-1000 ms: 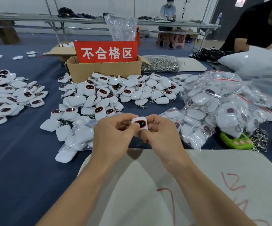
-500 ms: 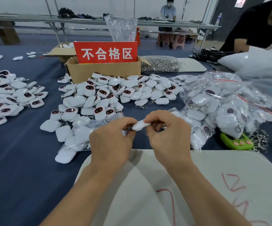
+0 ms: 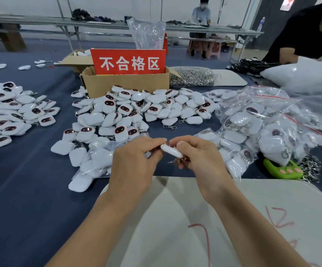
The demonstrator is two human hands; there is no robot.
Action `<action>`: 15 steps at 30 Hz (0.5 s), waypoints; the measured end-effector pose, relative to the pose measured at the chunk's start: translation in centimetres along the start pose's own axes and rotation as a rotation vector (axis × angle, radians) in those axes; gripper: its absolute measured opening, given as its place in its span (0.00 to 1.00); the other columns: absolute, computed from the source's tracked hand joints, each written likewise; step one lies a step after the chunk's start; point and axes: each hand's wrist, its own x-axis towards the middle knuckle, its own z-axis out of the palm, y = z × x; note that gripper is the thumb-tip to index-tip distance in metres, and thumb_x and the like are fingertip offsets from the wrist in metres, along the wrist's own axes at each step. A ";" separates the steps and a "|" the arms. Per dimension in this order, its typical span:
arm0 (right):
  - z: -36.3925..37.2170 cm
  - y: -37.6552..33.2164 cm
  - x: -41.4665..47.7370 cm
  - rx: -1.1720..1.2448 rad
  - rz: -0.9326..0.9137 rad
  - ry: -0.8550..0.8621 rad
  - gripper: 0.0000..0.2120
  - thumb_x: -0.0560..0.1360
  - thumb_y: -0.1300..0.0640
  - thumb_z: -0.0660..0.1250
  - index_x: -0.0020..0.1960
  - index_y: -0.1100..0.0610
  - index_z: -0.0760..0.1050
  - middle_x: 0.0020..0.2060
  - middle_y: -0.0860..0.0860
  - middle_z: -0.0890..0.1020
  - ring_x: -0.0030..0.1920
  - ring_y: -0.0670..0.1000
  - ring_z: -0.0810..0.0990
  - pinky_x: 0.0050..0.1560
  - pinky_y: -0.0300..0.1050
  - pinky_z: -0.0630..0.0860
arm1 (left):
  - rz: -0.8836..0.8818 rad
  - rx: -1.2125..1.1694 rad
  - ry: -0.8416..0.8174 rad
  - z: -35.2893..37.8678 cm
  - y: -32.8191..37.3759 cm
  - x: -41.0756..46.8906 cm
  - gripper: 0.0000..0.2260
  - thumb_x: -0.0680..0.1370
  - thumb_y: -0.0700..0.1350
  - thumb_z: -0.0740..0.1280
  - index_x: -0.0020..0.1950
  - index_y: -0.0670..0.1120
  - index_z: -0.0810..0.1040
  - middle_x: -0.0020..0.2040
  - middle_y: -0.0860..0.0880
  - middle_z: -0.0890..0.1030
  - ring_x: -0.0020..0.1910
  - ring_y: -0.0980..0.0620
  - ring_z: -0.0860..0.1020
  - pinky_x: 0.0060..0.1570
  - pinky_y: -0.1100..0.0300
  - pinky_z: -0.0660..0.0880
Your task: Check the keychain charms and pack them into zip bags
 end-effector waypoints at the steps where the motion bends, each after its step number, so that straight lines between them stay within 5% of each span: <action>1: 0.0 0.0 0.0 -0.033 -0.012 0.020 0.13 0.79 0.63 0.64 0.44 0.55 0.86 0.35 0.50 0.83 0.33 0.48 0.76 0.35 0.40 0.74 | -0.009 0.014 -0.011 0.0 0.0 0.0 0.12 0.76 0.40 0.76 0.55 0.54 0.88 0.42 0.63 0.83 0.45 0.65 0.79 0.45 0.76 0.69; 5: -0.1 -0.2 -0.1 0.024 -0.009 -0.010 0.10 0.80 0.61 0.66 0.45 0.57 0.86 0.38 0.52 0.85 0.36 0.50 0.79 0.35 0.38 0.75 | -0.001 0.112 -0.083 0.2 0.1 -0.1 0.08 0.79 0.44 0.72 0.51 0.57 0.87 0.37 0.56 0.81 0.43 0.54 0.76 0.42 0.63 0.70; 8: -0.1 -0.1 -0.1 0.046 -0.029 -0.048 0.08 0.76 0.65 0.71 0.46 0.56 0.87 0.39 0.54 0.86 0.39 0.50 0.80 0.41 0.38 0.79 | -0.035 0.173 -0.058 0.2 0.3 -0.1 0.07 0.78 0.44 0.72 0.50 0.56 0.87 0.36 0.57 0.79 0.40 0.55 0.75 0.40 0.63 0.70; 11: -0.1 0.3 0.1 -0.017 -0.055 0.013 0.12 0.76 0.68 0.69 0.46 0.53 0.87 0.37 0.54 0.86 0.38 0.49 0.83 0.44 0.40 0.81 | -0.124 0.273 -0.012 0.0 0.4 0.0 0.10 0.77 0.46 0.74 0.57 0.54 0.86 0.44 0.56 0.83 0.45 0.53 0.79 0.48 0.57 0.73; 15: 0.1 0.7 0.3 -0.057 -0.085 0.103 0.10 0.76 0.63 0.70 0.43 0.50 0.86 0.34 0.53 0.86 0.35 0.48 0.83 0.43 0.40 0.81 | -0.196 0.474 -0.047 -0.3 0.9 0.2 0.18 0.75 0.53 0.73 0.65 0.57 0.80 0.47 0.53 0.84 0.50 0.47 0.79 0.45 0.56 0.68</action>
